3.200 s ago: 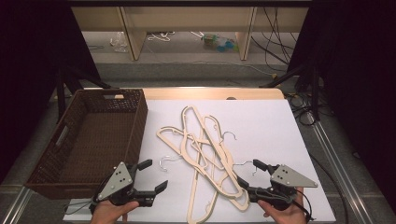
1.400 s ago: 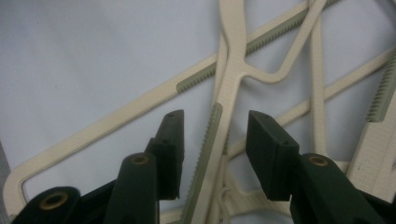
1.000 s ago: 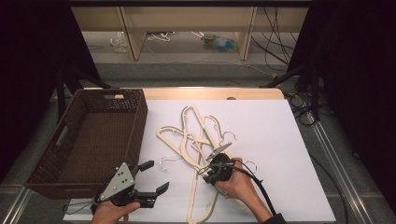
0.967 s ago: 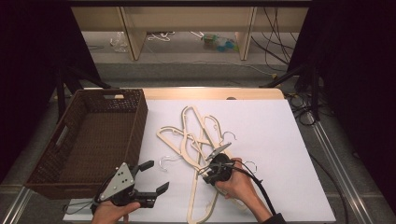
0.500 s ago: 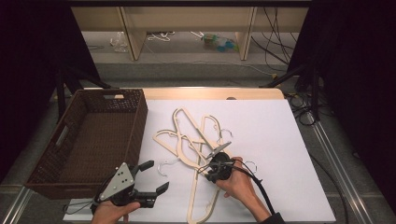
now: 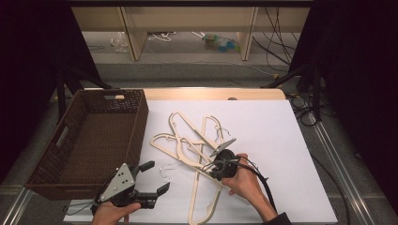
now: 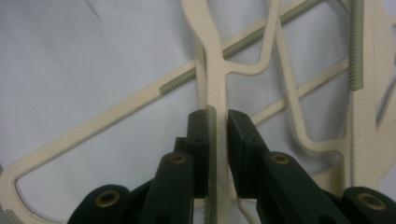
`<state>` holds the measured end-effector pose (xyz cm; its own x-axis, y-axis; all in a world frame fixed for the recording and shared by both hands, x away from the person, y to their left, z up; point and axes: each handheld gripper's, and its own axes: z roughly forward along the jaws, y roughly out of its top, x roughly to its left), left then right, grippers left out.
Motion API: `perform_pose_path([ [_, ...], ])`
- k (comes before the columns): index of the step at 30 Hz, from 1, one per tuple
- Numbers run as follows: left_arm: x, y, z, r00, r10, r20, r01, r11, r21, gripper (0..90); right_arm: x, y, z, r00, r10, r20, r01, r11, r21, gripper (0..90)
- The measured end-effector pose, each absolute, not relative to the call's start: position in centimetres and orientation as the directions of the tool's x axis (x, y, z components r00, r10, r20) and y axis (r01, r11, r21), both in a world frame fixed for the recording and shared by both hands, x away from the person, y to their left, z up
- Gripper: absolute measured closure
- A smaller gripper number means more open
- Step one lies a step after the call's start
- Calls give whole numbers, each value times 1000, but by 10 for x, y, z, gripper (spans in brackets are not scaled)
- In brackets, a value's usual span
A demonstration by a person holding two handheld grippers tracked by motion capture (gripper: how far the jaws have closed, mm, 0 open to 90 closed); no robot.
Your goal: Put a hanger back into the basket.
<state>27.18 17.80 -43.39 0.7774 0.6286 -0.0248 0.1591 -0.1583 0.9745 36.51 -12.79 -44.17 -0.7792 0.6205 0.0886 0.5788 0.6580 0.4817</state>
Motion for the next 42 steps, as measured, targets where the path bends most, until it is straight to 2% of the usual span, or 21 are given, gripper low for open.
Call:
perform_pose_path([
  [15,283,175,-436,755,656,4,153,-181,971,169,363,-158,-413,-803,584,122,565,679,469,802],
  [17,287,174,-437,754,656,39,137,-216,967,172,361,-166,-409,-808,574,130,560,680,473,801],
  [25,307,151,-447,746,663,61,197,-307,931,202,351,-191,-402,-811,566,147,562,683,466,801],
  [29,318,138,-451,755,643,127,186,-396,899,234,345,-201,-401,-817,555,157,556,687,467,801],
  [32,331,133,-456,745,654,131,194,-400,896,245,342,-209,-399,-820,549,161,552,688,471,801],
  [36,341,123,-462,764,621,174,155,-439,885,256,338,-215,-395,-823,543,168,549,683,481,801],
  [39,345,114,-468,801,568,190,135,-481,866,261,337,-217,-391,-827,539,163,541,683,490,801],
  [42,350,106,-474,821,516,244,90,-539,838,265,336,-219,-389,-826,538,171,545,683,485,801],
])
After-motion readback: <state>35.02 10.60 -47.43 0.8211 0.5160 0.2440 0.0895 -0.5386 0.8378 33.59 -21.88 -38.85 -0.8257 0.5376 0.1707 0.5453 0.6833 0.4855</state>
